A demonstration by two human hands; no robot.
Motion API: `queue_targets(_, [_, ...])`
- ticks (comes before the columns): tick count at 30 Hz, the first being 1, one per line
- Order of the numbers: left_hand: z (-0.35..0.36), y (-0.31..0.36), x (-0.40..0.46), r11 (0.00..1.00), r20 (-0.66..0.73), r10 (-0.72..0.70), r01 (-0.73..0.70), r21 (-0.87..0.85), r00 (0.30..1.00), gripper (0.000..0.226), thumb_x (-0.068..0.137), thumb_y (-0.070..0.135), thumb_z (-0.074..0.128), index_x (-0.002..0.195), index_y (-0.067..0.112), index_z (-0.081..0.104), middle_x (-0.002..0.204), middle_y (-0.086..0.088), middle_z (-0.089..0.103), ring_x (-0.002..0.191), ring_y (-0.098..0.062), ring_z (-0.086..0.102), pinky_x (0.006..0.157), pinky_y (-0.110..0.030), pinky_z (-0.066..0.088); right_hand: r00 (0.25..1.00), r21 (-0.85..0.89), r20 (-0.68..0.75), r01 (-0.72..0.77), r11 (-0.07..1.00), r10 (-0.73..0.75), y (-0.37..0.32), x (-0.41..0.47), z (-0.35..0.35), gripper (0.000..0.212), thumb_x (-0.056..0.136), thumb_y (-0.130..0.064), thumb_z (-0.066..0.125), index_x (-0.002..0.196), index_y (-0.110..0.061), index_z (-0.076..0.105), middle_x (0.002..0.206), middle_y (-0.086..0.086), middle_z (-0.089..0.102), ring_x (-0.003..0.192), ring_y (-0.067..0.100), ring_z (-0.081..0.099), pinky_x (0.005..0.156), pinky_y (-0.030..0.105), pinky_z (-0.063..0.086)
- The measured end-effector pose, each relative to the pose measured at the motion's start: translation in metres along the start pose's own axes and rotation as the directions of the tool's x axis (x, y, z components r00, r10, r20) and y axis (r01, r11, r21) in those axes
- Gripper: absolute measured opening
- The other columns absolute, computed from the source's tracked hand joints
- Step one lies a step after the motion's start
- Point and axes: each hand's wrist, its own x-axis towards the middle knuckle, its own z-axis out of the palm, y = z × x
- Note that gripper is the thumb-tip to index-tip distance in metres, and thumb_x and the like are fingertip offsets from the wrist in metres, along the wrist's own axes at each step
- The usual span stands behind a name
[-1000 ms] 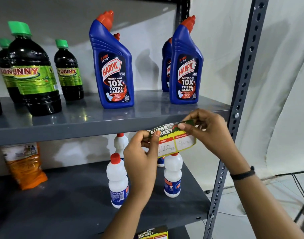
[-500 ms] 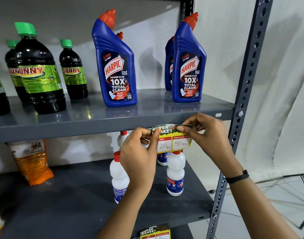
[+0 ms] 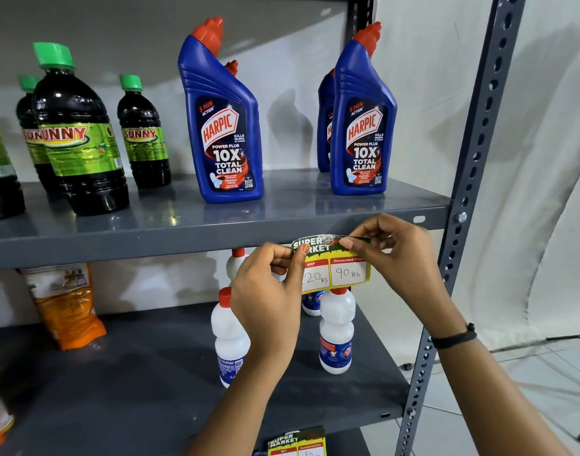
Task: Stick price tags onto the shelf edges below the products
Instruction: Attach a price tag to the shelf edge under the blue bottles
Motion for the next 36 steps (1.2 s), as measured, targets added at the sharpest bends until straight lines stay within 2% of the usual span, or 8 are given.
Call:
queue_targets(4, [-0.001,0.004,0.001,1.0,-0.015,0.019,-0.019,-0.017,1.0,0.024,0.08,0.036,0.067,0.072,0.013,0.063,0.068,0.0,0.07,0.063,-0.013,0.062,0.052,-0.019,0.043,1.0,0.068,-0.003,-0.027,0.997,0.028,-0.001,0.001,-0.001,0.021,0.076,-0.024,0.072,0.067,-0.033,0.056,0.07,-0.018,0.061,0.067,-0.005,0.056,0.058,0.004,0.043])
queue_targets(8, [0.0,0.009,0.005,0.999,-0.027,0.02,-0.021,-0.038,0.999,0.025,0.08,0.037,0.067,0.071,0.013,0.062,0.068,0.001,0.069,0.064,-0.014,0.062,0.053,-0.026,0.048,0.997,0.173,-0.044,-0.057,0.983,0.066,-0.003,0.003,-0.001,0.02,0.075,-0.023,0.073,0.067,-0.033,0.057,0.071,-0.016,0.063,0.066,0.006,0.058,0.056,0.008,0.047])
queue_targets(14, [0.002,0.013,0.008,1.0,-0.049,0.023,-0.023,-0.015,0.999,0.027,0.08,0.04,0.066,0.071,0.014,0.062,0.067,0.002,0.069,0.062,-0.014,0.062,0.054,-0.031,0.05,0.989,0.26,-0.097,-0.087,0.962,0.116,-0.006,0.006,0.001,0.013,0.073,-0.022,0.074,0.07,-0.024,0.061,0.07,-0.012,0.065,0.06,-0.006,0.058,0.052,0.004,0.044])
queue_targets(19, [0.002,0.015,0.009,1.0,-0.06,0.007,-0.006,0.005,0.998,0.027,0.08,0.041,0.066,0.071,0.015,0.062,0.067,0.002,0.07,0.06,-0.012,0.061,0.05,-0.018,0.041,0.984,0.257,-0.116,-0.1,0.961,0.133,-0.006,0.006,0.004,0.013,0.073,-0.023,0.073,0.071,-0.023,0.06,0.071,-0.012,0.064,0.06,-0.009,0.06,0.05,0.003,0.046])
queue_targets(26, [0.005,0.015,0.012,0.996,-0.092,0.032,-0.024,0.084,0.995,0.028,0.08,0.043,0.065,0.073,0.016,0.061,0.069,0.002,0.07,0.058,-0.01,0.057,0.047,-0.015,0.037,0.973,0.211,-0.18,-0.104,0.972,0.143,-0.011,0.006,0.009,0.018,0.072,-0.025,0.075,0.068,-0.03,0.058,0.07,-0.015,0.064,0.059,-0.007,0.061,0.052,0.005,0.049])
queue_targets(28, [0.007,0.016,0.01,0.992,-0.111,0.053,-0.039,0.119,0.992,0.028,0.08,0.045,0.063,0.076,0.017,0.06,0.072,0.002,0.068,0.062,-0.012,0.056,0.048,-0.022,0.04,0.966,0.181,-0.21,-0.11,0.977,0.147,-0.012,0.005,0.011,0.019,0.072,-0.028,0.075,0.068,-0.032,0.057,0.07,-0.015,0.064,0.062,0.001,0.063,0.053,0.009,0.052])
queue_targets(32, [0.012,0.015,0.011,0.954,-0.172,0.128,-0.073,0.291,0.977,0.033,0.078,0.047,0.066,0.098,0.022,0.061,0.097,-0.002,0.066,0.088,-0.02,0.05,0.066,-0.034,0.033,0.934,-0.017,-0.342,-0.115,0.993,0.102,-0.011,0.002,0.015,0.02,0.07,-0.039,0.075,0.078,-0.026,0.061,0.08,-0.004,0.065,0.076,0.018,0.061,0.064,0.035,0.056])
queue_targets(36, [0.015,0.018,0.023,0.887,-0.097,0.295,-0.235,0.397,0.951,0.034,0.079,0.048,0.064,0.107,0.027,0.063,0.114,0.003,0.065,0.111,-0.016,0.049,0.09,-0.038,0.027,0.908,-0.216,-0.416,-0.052,0.975,-0.044,-0.009,0.0,0.017,0.037,0.073,-0.041,0.073,0.104,-0.023,0.063,0.108,0.001,0.059,0.103,0.013,0.046,0.084,0.032,0.045])
